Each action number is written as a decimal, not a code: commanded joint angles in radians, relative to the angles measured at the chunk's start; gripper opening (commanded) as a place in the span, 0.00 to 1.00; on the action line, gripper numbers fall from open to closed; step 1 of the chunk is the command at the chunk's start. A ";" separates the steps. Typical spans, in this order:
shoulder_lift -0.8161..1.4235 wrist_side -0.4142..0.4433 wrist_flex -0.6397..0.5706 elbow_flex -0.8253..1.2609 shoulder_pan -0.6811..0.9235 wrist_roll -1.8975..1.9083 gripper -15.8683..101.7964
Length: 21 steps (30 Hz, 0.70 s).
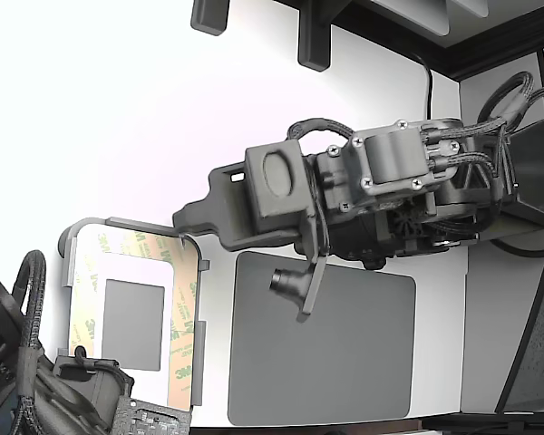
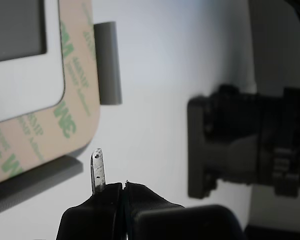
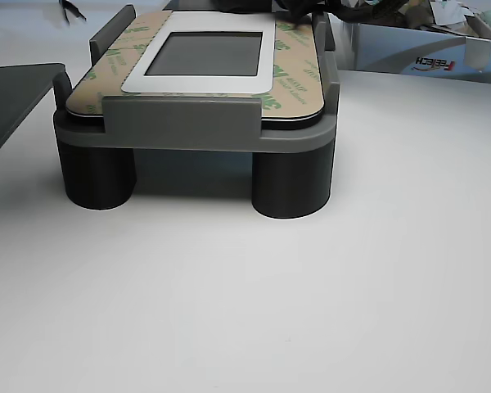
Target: Peel off protective film from adhesive tape.
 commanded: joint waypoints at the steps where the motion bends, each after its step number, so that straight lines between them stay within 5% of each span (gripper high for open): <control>1: -0.067 0.060 0.009 -0.084 0.074 -0.075 0.03; 10: -0.227 0.129 0.074 -0.221 0.275 -0.058 0.04; 21: -0.420 0.115 0.141 -0.388 0.354 -0.147 0.04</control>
